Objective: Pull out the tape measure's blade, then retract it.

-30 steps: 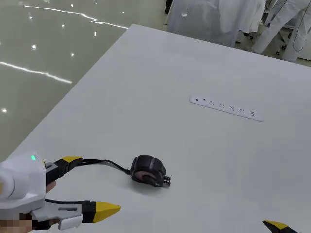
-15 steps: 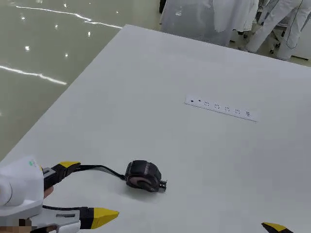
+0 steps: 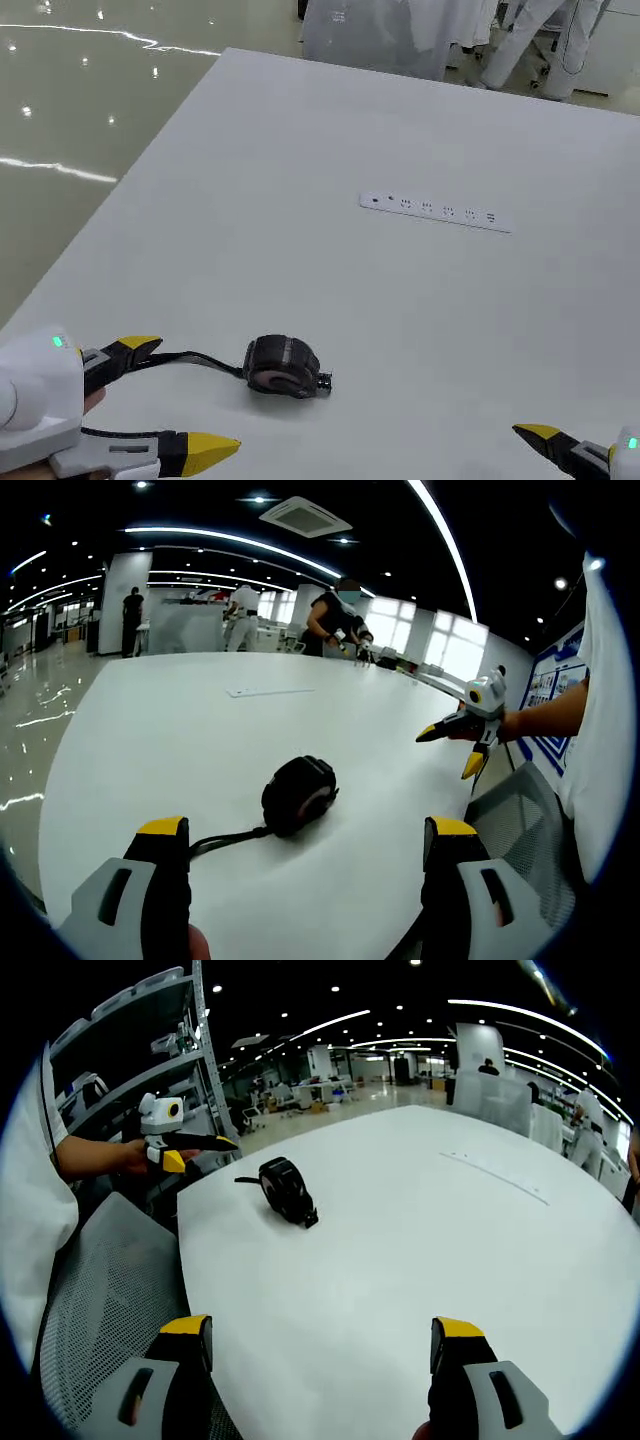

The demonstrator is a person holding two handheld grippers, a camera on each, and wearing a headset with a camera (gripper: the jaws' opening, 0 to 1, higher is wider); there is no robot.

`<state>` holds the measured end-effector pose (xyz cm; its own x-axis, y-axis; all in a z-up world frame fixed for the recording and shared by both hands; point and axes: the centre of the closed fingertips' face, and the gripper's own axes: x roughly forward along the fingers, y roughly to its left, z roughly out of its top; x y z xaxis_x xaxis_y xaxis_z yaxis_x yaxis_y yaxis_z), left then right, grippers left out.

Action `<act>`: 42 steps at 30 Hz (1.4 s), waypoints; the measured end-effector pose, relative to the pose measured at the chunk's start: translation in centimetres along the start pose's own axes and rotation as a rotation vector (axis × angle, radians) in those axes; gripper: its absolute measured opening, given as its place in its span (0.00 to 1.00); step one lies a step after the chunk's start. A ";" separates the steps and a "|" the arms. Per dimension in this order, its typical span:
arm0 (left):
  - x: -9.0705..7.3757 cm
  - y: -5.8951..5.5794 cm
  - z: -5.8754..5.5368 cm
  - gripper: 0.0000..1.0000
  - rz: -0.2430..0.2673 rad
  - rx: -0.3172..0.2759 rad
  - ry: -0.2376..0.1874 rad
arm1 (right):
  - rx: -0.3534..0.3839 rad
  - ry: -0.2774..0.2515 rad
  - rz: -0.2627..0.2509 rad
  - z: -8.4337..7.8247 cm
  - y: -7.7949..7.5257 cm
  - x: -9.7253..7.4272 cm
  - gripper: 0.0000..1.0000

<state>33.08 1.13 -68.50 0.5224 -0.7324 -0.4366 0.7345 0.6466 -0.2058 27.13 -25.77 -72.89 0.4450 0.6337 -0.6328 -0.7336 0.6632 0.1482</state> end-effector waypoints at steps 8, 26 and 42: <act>1.8 -0.2 0.1 0.94 -0.057 0.068 0.057 | -0.063 0.019 0.044 1.1 -0.5 2.1 0.90; 5.8 0.4 -1.3 0.89 -0.179 0.269 0.217 | -0.233 0.086 0.161 3.2 -1.1 6.9 0.85; 8.8 0.9 -2.0 0.69 -0.236 0.344 0.272 | -0.274 0.105 0.221 4.3 -0.7 9.8 0.83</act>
<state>37.46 -4.27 -74.31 0.2265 -0.7382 -0.6354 0.9433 0.3287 -0.0456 34.16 -18.31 -75.95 0.2152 0.6960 -0.6850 -0.9230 0.3741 0.0901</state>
